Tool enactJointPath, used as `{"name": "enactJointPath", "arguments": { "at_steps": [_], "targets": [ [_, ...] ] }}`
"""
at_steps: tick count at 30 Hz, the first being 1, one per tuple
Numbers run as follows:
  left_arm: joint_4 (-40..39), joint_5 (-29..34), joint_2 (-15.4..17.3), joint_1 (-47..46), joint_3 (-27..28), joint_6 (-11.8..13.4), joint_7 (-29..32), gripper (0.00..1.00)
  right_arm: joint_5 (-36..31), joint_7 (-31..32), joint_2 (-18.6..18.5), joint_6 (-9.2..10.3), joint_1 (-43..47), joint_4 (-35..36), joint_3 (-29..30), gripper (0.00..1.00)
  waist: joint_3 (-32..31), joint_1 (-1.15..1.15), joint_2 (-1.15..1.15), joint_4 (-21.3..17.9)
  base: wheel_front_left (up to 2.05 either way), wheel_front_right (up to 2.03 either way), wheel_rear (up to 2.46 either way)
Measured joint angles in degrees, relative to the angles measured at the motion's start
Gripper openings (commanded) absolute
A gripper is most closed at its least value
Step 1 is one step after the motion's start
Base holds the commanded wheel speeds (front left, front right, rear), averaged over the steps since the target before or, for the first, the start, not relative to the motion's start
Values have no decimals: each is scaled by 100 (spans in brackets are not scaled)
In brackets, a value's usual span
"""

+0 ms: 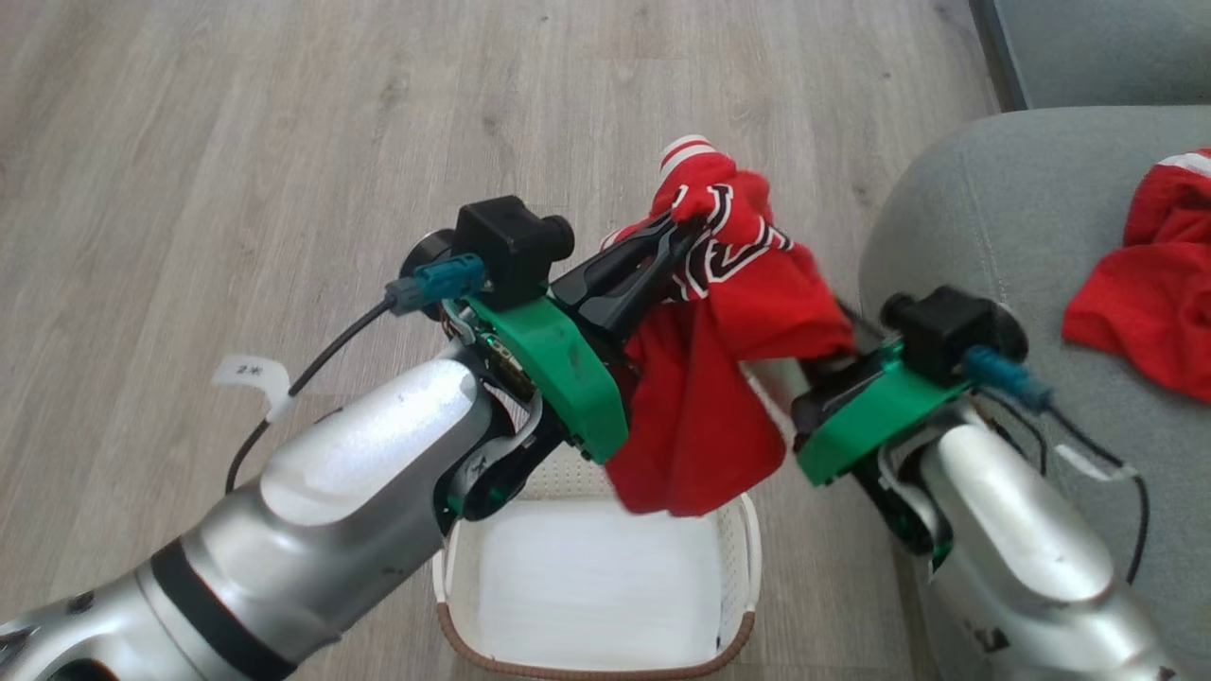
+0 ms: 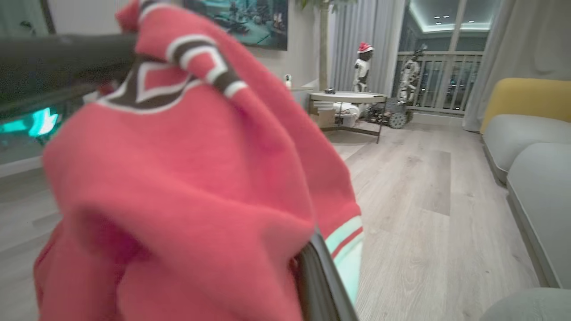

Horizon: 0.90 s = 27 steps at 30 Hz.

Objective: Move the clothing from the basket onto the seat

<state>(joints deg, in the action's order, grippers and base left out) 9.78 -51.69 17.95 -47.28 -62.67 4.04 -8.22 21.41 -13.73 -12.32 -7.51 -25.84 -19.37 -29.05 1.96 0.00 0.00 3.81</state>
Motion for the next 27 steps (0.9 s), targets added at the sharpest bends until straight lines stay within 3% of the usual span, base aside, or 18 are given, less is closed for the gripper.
{"name": "enactJointPath", "arguments": {
  "at_steps": [9,10,12,14,15,27],
  "targets": [
    [2,-1,24,85,-52,5,-20,0,548,-66,216,1,335,314,775,0,23,0,0,-164,0,0,0],
    [3,-1,33,96,-74,7,-20,9,595,-67,235,1,395,346,826,0,21,0,0,-194,0,0,0],
    [-2,-1,47,104,-114,10,-20,43,658,-67,256,1,500,455,893,0,15,0,0,-254,0,0,0],
    [-13,-1,60,105,-131,10,-20,91,727,-67,288,1,575,595,1043,0,20,0,0,-317,0,0,0],
    [-15,-1,64,109,-137,10,-20,100,753,-67,288,1,592,658,1124,0,23,0,0,-348,0,0,0],
    [-100,344,134,211,-258,-15,-425,100,1059,-73,272,1,915,1540,2025,0,151,0,0,-1006,0,0,0]
  ]
}}
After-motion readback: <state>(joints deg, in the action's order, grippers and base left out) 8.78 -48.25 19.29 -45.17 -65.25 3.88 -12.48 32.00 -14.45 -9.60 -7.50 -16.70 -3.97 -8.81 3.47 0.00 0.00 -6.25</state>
